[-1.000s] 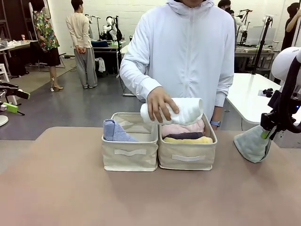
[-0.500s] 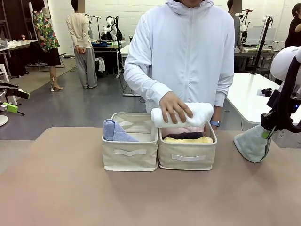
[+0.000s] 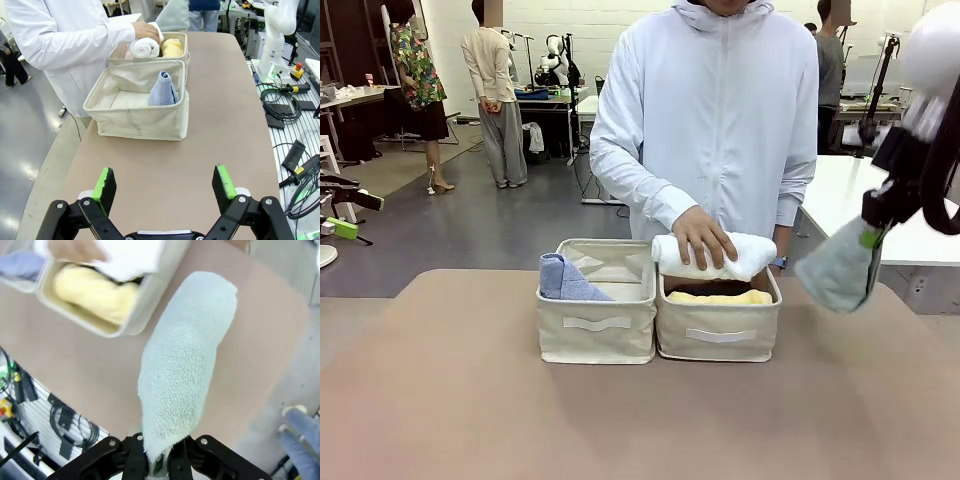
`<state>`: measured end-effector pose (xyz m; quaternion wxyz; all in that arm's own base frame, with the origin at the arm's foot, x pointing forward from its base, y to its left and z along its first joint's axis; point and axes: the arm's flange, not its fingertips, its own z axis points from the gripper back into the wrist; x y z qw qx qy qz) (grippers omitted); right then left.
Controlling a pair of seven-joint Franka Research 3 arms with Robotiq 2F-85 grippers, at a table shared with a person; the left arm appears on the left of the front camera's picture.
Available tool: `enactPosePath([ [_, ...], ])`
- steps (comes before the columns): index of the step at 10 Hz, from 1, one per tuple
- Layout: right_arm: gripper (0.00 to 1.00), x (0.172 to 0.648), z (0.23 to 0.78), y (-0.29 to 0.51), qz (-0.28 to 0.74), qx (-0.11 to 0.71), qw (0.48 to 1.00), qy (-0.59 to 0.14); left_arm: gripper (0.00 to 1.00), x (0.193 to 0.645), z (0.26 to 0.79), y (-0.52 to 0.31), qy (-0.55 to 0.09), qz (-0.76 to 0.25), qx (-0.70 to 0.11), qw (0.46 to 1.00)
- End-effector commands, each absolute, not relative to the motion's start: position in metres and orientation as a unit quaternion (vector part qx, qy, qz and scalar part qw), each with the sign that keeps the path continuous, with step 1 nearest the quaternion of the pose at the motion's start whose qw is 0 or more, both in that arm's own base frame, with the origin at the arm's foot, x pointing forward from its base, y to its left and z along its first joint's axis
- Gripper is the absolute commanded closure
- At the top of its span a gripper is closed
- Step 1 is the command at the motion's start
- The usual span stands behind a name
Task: Sort the towels based on their folding style.
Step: Pick up another triangle-folded towel from the table and place it in the left Fabric basket.
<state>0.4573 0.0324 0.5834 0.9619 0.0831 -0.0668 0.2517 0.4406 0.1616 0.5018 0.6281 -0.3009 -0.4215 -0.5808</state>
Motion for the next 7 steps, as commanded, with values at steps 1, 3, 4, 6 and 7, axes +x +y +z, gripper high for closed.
enactPosePath([
  [1,1.0,0.42,0.61,0.047,0.29,0.089,0.948,-0.096,0.0,0.44,0.504,0.162,-0.428,-0.574,-0.305,0.628],
  [3,1.0,0.402,0.616,0.049,0.299,0.085,0.946,-0.094,0.0,0.44,0.504,0.162,-0.428,-0.574,-0.305,0.628],
  [4,1.0,0.411,0.632,0.056,0.288,0.08,0.95,-0.095,0.0,0.44,0.504,0.162,-0.428,-0.574,-0.305,0.628],
  [6,1.0,0.411,0.632,0.056,0.288,0.08,0.95,-0.095,0.0,0.44,0.504,0.162,-0.428,-0.574,-0.305,0.628],
  [7,1.0,0.411,0.632,0.056,0.288,0.08,0.95,-0.095,0.0,0.44,0.504,0.162,-0.428,-0.574,-0.305,0.628],
])
